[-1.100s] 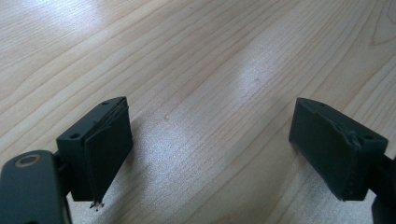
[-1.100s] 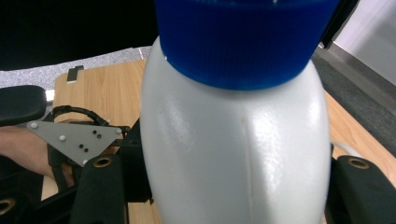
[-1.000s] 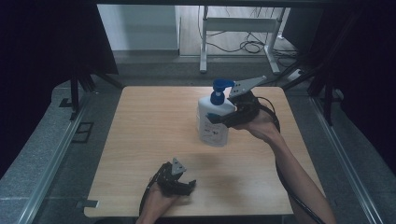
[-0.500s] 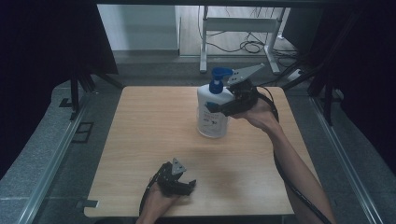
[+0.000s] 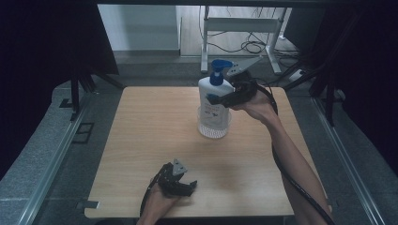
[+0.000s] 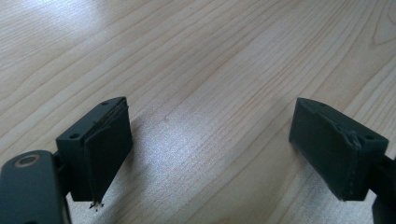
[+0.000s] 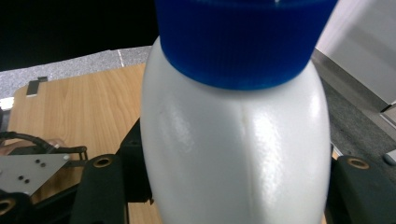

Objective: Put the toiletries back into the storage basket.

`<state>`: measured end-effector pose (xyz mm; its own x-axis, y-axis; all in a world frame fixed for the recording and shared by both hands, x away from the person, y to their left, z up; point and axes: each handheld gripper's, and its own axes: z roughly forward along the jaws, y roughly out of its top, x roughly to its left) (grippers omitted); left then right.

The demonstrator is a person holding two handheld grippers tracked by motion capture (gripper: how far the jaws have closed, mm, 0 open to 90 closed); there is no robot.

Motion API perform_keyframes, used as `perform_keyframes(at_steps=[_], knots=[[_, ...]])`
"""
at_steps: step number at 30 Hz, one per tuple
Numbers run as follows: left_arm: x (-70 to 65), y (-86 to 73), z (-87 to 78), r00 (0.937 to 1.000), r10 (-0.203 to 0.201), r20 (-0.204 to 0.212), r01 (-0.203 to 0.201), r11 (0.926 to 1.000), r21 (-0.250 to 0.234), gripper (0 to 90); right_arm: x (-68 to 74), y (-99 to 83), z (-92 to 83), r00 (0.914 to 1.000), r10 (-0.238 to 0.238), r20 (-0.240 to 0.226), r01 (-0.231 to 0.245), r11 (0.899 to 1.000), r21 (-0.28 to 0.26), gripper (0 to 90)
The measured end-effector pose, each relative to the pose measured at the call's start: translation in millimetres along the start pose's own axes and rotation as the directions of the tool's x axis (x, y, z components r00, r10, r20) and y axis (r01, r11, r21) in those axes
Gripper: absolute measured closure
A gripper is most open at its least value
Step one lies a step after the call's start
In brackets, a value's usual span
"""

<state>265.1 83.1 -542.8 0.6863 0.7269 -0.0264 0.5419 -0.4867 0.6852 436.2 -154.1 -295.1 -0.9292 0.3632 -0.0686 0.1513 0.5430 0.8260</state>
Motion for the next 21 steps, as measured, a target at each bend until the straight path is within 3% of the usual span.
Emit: perform_keyframes(at_steps=[21], knots=[[-0.4,-0.1,0.4,1.0,-0.006,0.0,0.006,1.0,-0.006,12.6,-25.8,-2.7,14.5,0.999,0.022,0.039,-0.023,1.0,0.013,38.3]])
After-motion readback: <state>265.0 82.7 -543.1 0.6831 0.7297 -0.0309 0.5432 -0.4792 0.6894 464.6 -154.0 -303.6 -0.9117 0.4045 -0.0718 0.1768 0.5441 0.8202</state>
